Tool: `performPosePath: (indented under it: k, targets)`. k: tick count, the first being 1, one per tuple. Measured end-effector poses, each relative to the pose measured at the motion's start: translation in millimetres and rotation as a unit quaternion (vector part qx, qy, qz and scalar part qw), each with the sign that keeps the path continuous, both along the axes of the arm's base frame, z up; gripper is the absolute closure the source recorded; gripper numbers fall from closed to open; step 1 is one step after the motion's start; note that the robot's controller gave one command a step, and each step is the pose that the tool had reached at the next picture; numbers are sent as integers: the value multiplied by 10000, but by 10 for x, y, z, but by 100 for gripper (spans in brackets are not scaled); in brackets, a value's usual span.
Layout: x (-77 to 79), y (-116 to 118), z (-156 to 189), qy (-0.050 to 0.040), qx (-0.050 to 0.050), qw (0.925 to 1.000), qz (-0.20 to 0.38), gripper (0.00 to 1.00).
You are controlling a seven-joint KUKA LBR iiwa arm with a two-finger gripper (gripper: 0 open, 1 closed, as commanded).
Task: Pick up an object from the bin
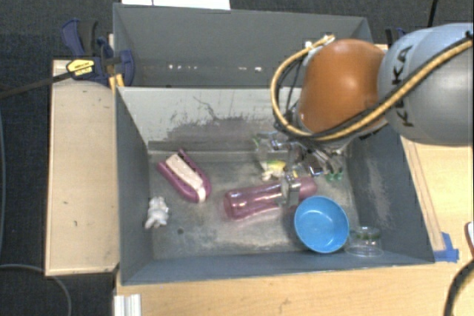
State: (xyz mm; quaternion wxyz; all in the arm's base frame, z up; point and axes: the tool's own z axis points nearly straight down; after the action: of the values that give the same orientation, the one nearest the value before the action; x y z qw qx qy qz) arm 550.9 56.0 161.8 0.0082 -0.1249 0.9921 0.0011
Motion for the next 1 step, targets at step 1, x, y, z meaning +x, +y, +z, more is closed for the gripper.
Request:
performPosePath:
  k: [1]
  targets:
    - [64,-109,-378,45,-12,9975,706,0]
